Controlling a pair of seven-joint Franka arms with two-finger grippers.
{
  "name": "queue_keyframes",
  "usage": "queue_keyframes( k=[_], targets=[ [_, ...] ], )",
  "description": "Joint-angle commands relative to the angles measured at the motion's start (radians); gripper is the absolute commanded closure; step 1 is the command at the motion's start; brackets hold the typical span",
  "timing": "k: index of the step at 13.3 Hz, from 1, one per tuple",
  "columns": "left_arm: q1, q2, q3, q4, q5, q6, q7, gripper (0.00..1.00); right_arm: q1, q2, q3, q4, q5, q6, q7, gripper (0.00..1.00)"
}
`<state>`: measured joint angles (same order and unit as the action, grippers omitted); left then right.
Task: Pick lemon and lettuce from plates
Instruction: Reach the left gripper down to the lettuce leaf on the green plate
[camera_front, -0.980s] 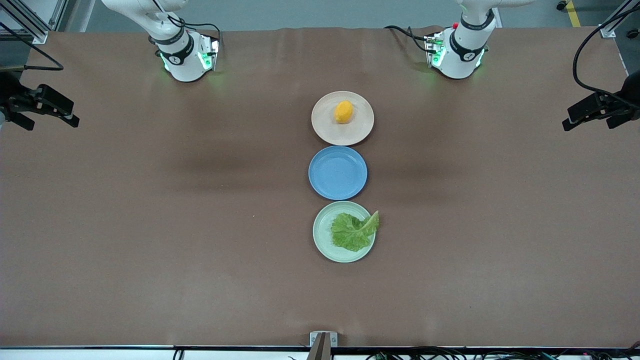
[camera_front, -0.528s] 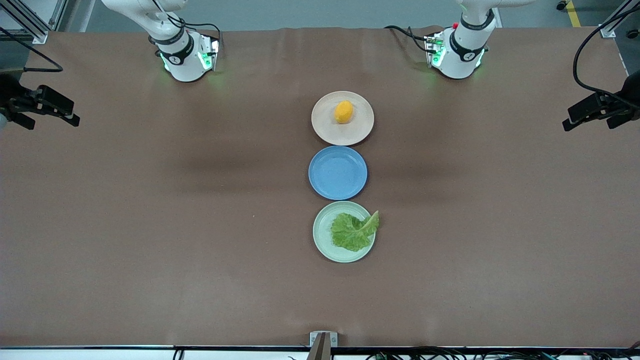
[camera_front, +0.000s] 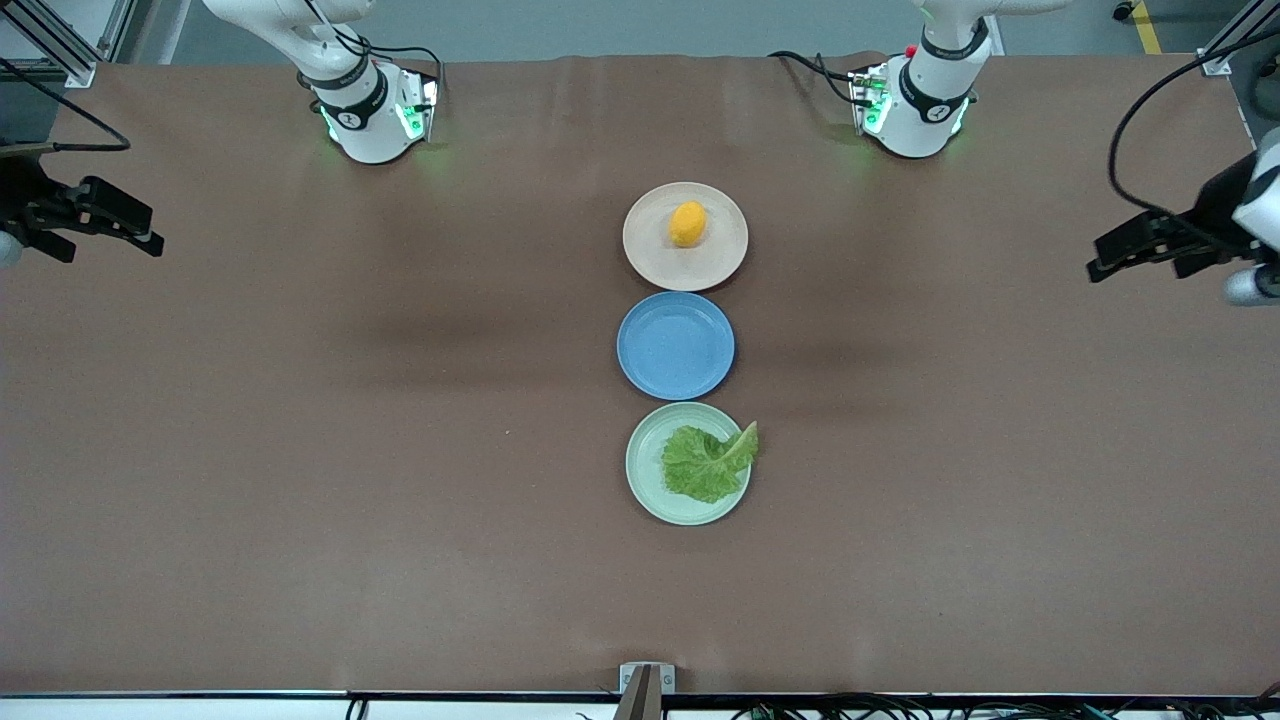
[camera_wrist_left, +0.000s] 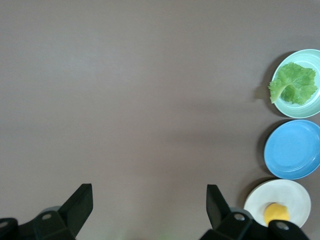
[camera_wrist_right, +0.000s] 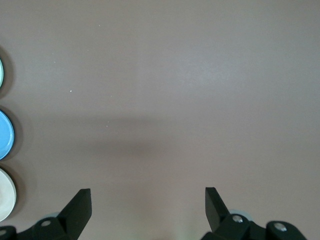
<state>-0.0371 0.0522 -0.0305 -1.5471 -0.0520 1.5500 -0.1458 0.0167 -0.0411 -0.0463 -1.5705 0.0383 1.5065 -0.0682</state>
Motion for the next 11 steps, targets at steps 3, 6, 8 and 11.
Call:
queue_keyframes(
  k=[3, 6, 8, 11],
  targets=[
    [-0.137, 0.182, -0.039, 0.085, 0.001, 0.068, -0.309, 0.0, -0.001, -0.065, -0.009, -0.094, 0.031, 0.053, 0.001, 0.0],
    [-0.242, 0.294, -0.039, 0.105, 0.004, 0.191, -0.53, 0.0, 0.0, -0.062, -0.007, -0.083, 0.025, 0.04, 0.001, 0.0],
    [-0.299, 0.374, -0.037, 0.143, 0.004, 0.272, -0.647, 0.0, 0.003, -0.057, -0.004, -0.053, 0.018, 0.031, 0.002, 0.0],
    [-0.366, 0.481, -0.035, 0.18, 0.001, 0.421, -0.796, 0.0, 0.005, -0.052, -0.004, -0.036, 0.014, 0.023, -0.014, 0.0]
  ],
)
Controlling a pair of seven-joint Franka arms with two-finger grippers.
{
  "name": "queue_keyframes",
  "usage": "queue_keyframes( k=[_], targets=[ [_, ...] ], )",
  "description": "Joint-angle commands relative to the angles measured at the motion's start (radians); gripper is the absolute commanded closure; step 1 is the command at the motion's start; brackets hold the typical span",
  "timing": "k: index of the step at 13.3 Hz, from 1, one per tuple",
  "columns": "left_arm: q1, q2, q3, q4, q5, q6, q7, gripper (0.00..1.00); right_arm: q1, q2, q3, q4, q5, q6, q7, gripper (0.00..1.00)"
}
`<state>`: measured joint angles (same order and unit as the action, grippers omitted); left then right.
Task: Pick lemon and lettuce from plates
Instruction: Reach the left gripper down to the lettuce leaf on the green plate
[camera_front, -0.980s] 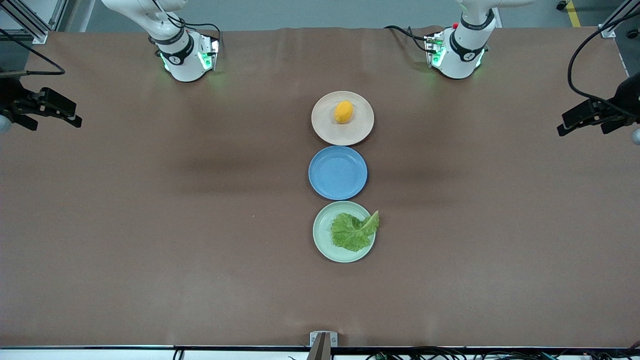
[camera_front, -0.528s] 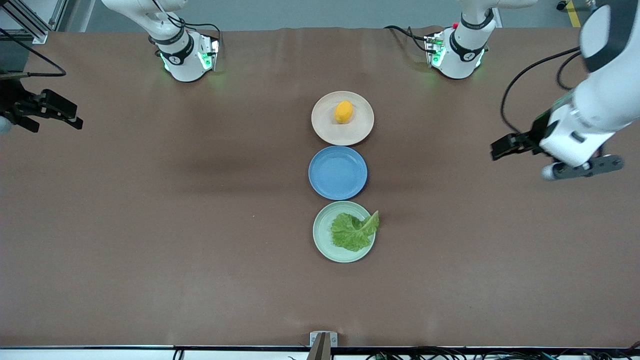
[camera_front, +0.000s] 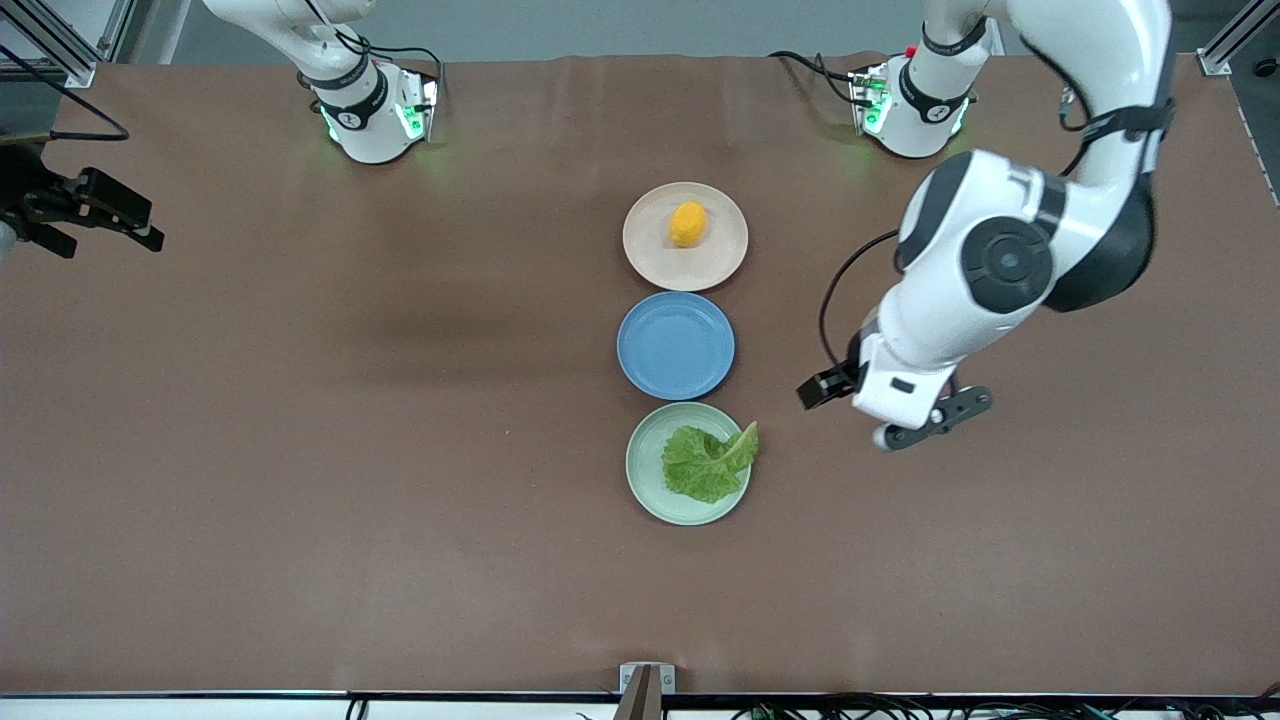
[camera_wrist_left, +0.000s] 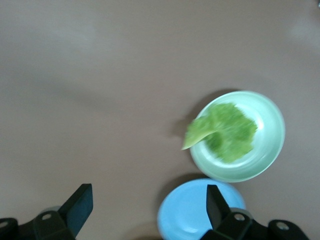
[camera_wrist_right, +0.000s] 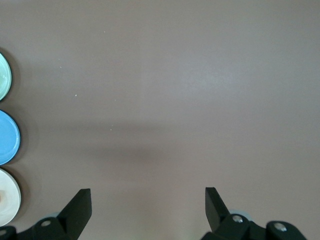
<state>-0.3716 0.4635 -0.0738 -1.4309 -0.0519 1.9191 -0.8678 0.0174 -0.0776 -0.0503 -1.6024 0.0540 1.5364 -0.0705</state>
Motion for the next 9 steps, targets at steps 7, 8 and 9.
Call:
queue_keyframes(
  k=[7, 8, 9],
  targets=[
    [-0.144, 0.3, 0.003, 0.107, -0.008, 0.468, -0.541, 0.0, 0.004, -0.016, 0.001, -0.001, -0.049, -0.034, -0.028, 0.0],
    [-0.154, 0.319, 0.005, 0.106, -0.008, 0.471, -0.577, 0.0, 0.004, -0.016, 0.001, -0.001, -0.046, -0.06, -0.02, 0.0],
    [-0.156, 0.34, 0.006, 0.099, -0.006, 0.469, -0.592, 0.0, 0.003, -0.016, 0.0, -0.001, -0.037, -0.067, -0.012, 0.0]
  ],
)
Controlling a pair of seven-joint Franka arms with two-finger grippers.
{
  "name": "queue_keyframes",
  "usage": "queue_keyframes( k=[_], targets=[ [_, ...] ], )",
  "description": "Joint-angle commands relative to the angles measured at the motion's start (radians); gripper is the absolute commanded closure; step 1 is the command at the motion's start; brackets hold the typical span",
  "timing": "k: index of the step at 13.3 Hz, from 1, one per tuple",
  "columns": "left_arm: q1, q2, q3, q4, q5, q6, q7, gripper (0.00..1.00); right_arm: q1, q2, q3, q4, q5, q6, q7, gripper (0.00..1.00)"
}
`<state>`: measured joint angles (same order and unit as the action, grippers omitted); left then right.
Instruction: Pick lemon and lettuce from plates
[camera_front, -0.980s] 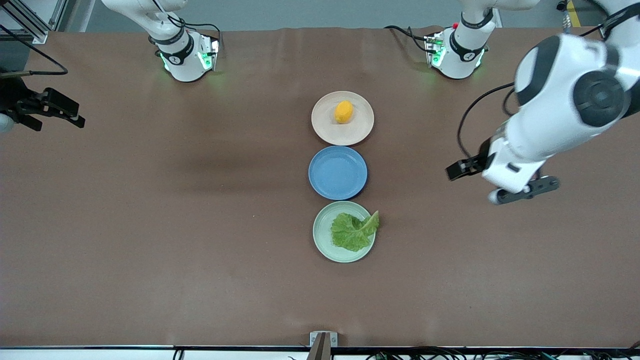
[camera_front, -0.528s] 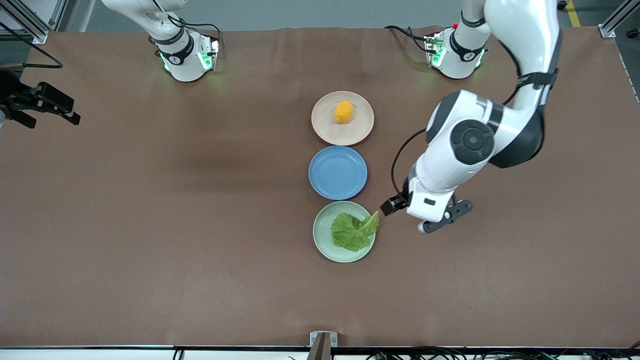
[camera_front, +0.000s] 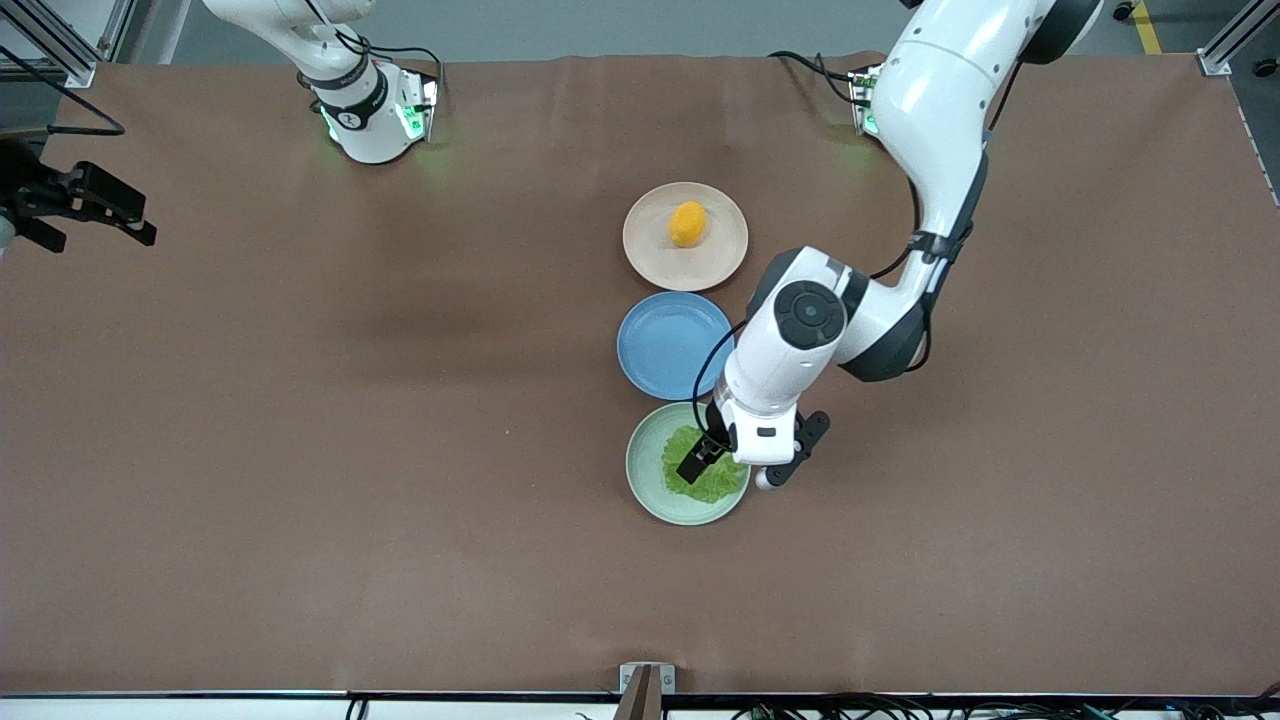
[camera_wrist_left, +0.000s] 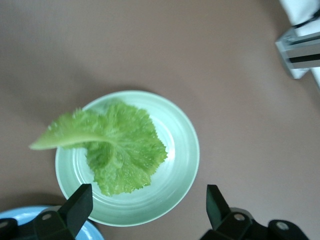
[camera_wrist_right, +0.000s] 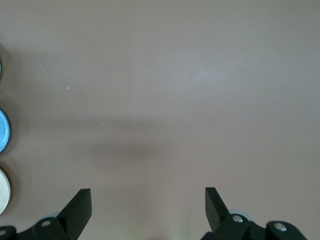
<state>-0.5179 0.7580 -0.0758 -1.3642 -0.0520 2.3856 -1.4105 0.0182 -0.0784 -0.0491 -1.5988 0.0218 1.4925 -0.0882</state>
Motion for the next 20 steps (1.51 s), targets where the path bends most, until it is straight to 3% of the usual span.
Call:
queue_keyframes(
  k=[1, 5, 9, 11, 13, 14, 15, 17, 20],
  targets=[
    [-0.022, 0.069, 0.011, 0.033, -0.003, 0.003, -0.051, 0.0, 0.002, -0.015, -0.001, -0.004, -0.002, -0.025, 0.016, 0.0],
    [-0.037, 0.124, 0.016, 0.033, 0.001, 0.006, -0.064, 0.0, -0.003, -0.017, -0.008, -0.012, 0.047, -0.028, 0.022, 0.0],
    [-0.037, 0.147, 0.017, 0.034, 0.004, 0.024, -0.061, 0.0, 0.003, -0.005, -0.005, 0.013, 0.037, -0.02, 0.016, 0.0],
    [-0.036, 0.161, 0.019, 0.036, 0.004, 0.058, -0.061, 0.0, 0.002, 0.025, -0.005, 0.019, 0.043, -0.006, 0.012, 0.0],
    [-0.034, 0.17, 0.021, 0.036, 0.004, 0.101, -0.061, 0.0, 0.028, 0.141, 0.006, 0.029, 0.05, 0.009, 0.011, 0.0],
    [-0.037, 0.175, 0.03, 0.036, 0.004, 0.109, -0.061, 0.0, 0.043, 0.152, 0.021, 0.04, 0.05, 0.009, 0.015, 0.0],
    [-0.039, 0.176, 0.031, 0.034, 0.004, 0.109, -0.061, 0.0, 0.066, 0.14, 0.056, 0.034, 0.05, 0.005, 0.051, 0.0],
    [-0.047, 0.181, 0.033, 0.031, 0.004, 0.109, -0.059, 0.04, 0.124, 0.126, 0.139, 0.008, 0.055, 0.006, 0.363, 0.0],
    [-0.048, 0.184, 0.031, 0.031, 0.004, 0.109, -0.061, 0.27, 0.245, 0.123, 0.224, -0.032, 0.113, 0.066, 0.688, 0.0]
  ],
)
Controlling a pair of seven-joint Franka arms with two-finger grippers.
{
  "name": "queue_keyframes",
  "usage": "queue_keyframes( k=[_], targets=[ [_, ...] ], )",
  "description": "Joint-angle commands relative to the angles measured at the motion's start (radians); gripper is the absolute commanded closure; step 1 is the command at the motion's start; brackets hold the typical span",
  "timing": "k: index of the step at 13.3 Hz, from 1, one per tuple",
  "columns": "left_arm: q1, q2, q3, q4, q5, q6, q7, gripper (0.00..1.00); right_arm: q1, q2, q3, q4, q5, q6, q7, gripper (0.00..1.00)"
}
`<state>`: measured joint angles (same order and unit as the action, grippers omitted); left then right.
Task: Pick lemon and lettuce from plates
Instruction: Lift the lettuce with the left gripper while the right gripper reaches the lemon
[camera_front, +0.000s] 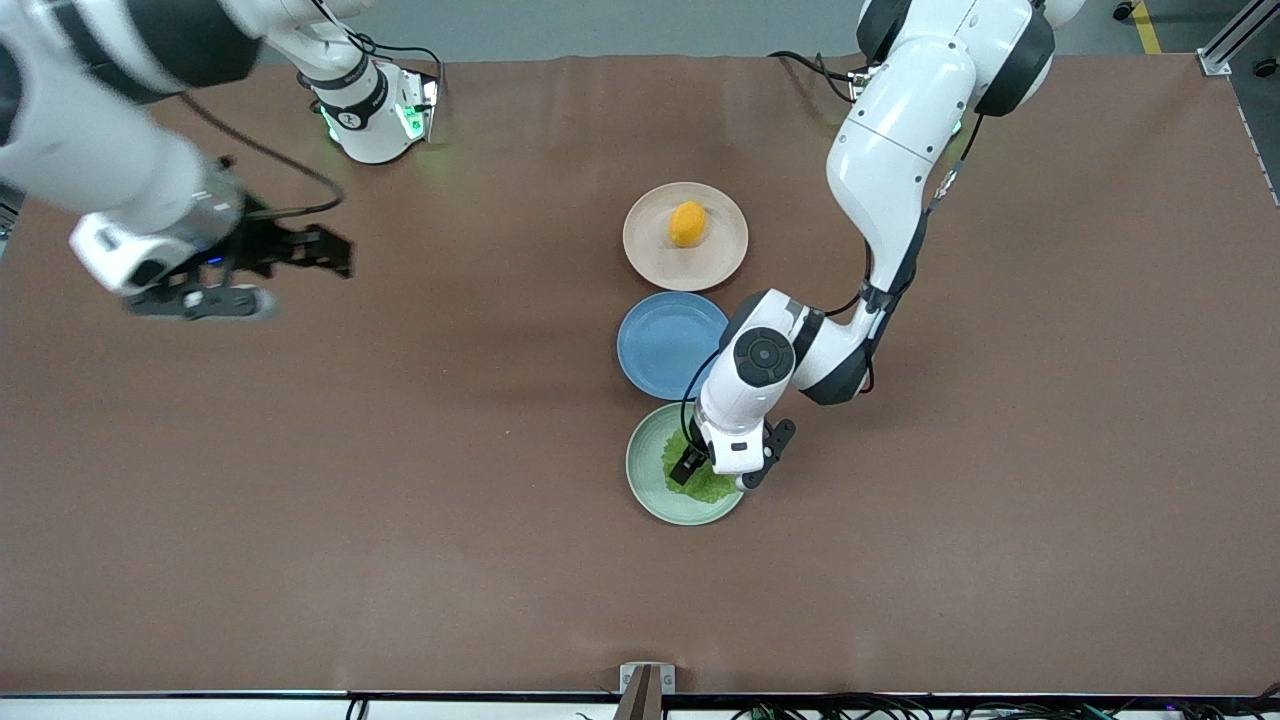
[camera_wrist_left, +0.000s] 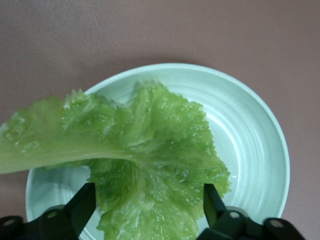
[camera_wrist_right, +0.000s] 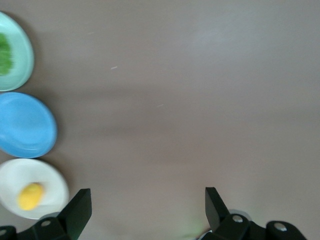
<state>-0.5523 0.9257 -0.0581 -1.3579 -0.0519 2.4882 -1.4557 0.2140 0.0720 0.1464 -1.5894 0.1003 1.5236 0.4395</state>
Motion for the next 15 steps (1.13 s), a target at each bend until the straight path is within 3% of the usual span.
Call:
queue_keyframes(
  k=[1, 4, 7, 9, 10, 13, 15],
  targets=[
    [-0.014, 0.015, 0.014, 0.025, 0.004, 0.006, -0.015, 0.36, 0.1, -0.029, 0.056, -0.069, 0.038, 0.074, 0.271, 0.0],
    [-0.012, 0.015, 0.014, 0.023, 0.004, 0.006, -0.014, 0.59, 0.284, -0.028, 0.085, -0.206, 0.038, 0.293, 0.596, 0.0],
    [-0.011, 0.013, 0.014, 0.023, 0.004, 0.006, -0.014, 0.8, 0.467, -0.006, 0.084, -0.354, 0.029, 0.55, 0.801, 0.0],
    [-0.011, 0.005, 0.014, 0.023, 0.004, 0.006, -0.014, 0.9, 0.54, 0.055, 0.084, -0.368, 0.012, 0.627, 0.911, 0.0],
    [-0.012, 0.001, 0.014, 0.023, 0.001, 0.005, -0.014, 0.96, 0.585, 0.102, 0.084, -0.363, -0.046, 0.65, 0.976, 0.0],
    [-0.008, -0.03, 0.012, 0.022, 0.0, -0.009, -0.015, 0.99, 0.674, 0.257, 0.084, -0.347, -0.227, 0.795, 1.232, 0.0],
    [0.006, -0.089, 0.011, 0.02, 0.003, -0.087, -0.012, 0.99, 0.7, 0.395, 0.084, -0.26, -0.313, 0.814, 1.318, 0.0]
  ],
)
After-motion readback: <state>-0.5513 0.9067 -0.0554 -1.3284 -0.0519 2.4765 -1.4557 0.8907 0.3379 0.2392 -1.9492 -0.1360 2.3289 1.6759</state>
